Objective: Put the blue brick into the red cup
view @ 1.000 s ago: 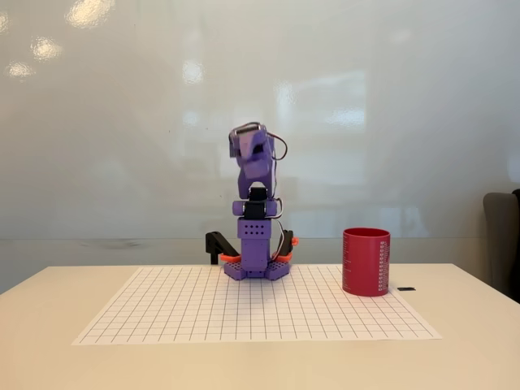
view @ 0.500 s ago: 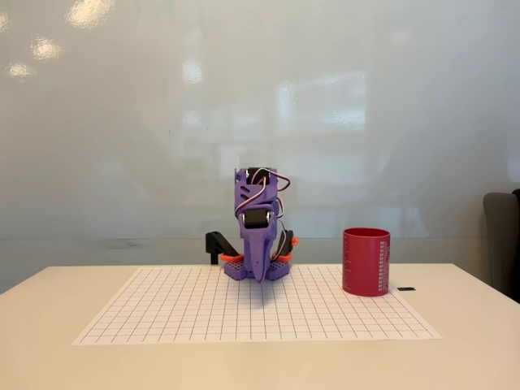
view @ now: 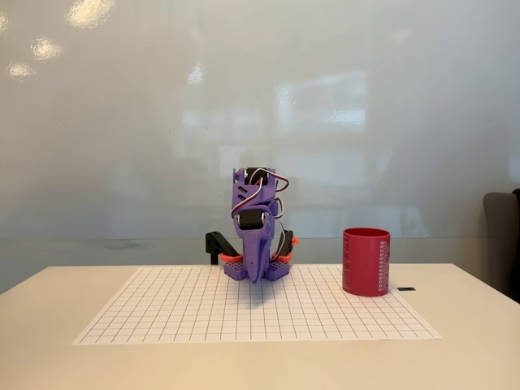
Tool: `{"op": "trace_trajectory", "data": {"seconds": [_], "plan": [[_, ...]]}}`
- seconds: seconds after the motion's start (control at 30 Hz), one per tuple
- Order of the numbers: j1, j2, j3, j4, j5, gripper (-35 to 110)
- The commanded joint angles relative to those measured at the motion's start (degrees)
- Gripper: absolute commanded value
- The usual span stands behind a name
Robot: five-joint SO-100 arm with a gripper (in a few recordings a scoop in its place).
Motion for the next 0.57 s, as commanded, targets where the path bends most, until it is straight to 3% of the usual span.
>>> {"op": "trace_trajectory", "data": {"seconds": [0.0,0.53], "plan": [[-3.16,0.09,-0.35,1.14,-3.25,-1],[-3.78,0.09,-0.35,0.97,-5.45,-1]]}}
